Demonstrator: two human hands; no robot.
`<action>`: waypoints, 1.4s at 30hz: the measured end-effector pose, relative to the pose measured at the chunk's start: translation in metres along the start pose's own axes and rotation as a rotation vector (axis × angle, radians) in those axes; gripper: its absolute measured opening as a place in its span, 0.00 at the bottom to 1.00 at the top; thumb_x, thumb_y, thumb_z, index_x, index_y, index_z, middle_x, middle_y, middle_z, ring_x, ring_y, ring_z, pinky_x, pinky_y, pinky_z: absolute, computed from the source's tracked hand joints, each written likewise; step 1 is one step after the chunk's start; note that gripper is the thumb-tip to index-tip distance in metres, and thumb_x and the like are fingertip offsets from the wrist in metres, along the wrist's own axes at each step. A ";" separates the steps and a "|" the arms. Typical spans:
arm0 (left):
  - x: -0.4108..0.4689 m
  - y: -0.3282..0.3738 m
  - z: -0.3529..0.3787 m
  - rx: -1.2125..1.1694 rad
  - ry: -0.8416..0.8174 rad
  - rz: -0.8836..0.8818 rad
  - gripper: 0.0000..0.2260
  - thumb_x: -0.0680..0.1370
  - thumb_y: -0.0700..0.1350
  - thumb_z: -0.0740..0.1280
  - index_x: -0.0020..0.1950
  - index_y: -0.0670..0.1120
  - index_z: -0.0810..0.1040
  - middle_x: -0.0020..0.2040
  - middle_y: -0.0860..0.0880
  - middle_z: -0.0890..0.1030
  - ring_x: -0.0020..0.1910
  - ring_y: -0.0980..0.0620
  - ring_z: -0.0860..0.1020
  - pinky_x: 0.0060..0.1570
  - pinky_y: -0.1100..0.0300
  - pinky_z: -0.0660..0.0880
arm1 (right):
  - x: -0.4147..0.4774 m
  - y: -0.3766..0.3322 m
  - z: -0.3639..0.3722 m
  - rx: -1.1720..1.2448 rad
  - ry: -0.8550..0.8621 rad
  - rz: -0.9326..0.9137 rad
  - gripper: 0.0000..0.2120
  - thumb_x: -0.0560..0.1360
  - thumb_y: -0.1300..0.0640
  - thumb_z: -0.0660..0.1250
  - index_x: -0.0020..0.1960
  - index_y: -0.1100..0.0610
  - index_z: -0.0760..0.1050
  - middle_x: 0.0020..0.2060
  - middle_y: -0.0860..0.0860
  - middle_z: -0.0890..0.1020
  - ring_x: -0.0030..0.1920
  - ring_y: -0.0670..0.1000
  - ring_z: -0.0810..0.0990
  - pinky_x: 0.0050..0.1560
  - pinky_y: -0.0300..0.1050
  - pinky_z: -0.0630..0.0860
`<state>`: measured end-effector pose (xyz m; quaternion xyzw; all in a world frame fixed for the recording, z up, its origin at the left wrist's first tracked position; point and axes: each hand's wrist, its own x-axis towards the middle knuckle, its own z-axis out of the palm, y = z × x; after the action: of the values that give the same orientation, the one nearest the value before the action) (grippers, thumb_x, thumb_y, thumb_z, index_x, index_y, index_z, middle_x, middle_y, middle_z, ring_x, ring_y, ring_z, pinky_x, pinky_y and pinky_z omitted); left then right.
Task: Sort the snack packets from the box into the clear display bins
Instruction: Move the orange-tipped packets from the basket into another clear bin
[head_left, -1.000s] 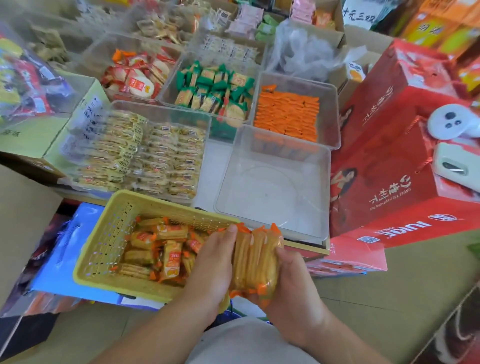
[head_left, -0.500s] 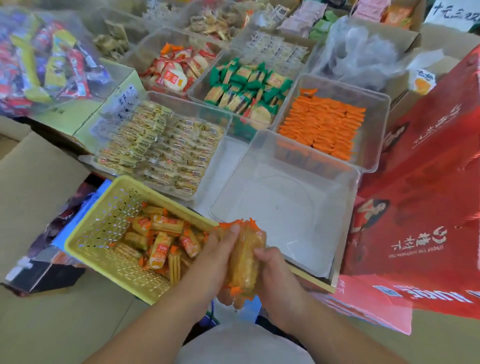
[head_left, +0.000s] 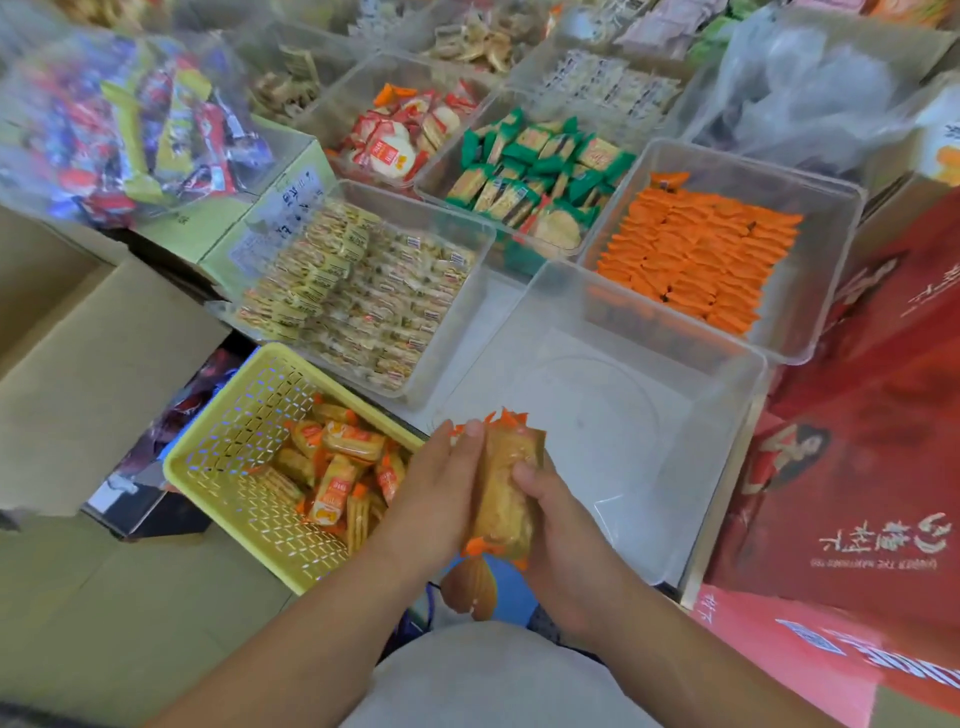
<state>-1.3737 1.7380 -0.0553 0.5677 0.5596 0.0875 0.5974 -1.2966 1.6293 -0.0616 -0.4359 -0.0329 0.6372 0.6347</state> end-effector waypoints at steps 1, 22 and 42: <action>-0.003 -0.004 -0.008 0.158 -0.035 0.111 0.32 0.77 0.72 0.55 0.70 0.53 0.75 0.56 0.60 0.79 0.58 0.69 0.77 0.58 0.65 0.71 | 0.002 -0.002 -0.003 0.009 0.018 -0.014 0.25 0.74 0.49 0.66 0.71 0.48 0.71 0.63 0.54 0.82 0.62 0.55 0.82 0.51 0.50 0.82; 0.077 -0.039 -0.051 1.324 0.022 0.644 0.35 0.79 0.67 0.56 0.72 0.43 0.77 0.56 0.46 0.84 0.54 0.41 0.80 0.59 0.42 0.71 | 0.173 0.006 -0.085 -1.987 0.383 0.020 0.59 0.63 0.29 0.71 0.80 0.54 0.44 0.69 0.54 0.66 0.66 0.59 0.68 0.58 0.55 0.74; 0.083 -0.045 -0.049 1.224 0.088 0.714 0.29 0.77 0.66 0.60 0.66 0.45 0.77 0.50 0.46 0.84 0.50 0.42 0.79 0.56 0.45 0.66 | 0.158 0.002 -0.118 -1.429 0.070 0.155 0.54 0.71 0.56 0.78 0.82 0.46 0.44 0.65 0.53 0.58 0.66 0.55 0.69 0.67 0.44 0.70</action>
<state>-1.4052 1.8124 -0.1238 0.9461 0.3117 -0.0294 0.0830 -1.1981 1.7011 -0.2166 -0.7660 -0.3904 0.4889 0.1478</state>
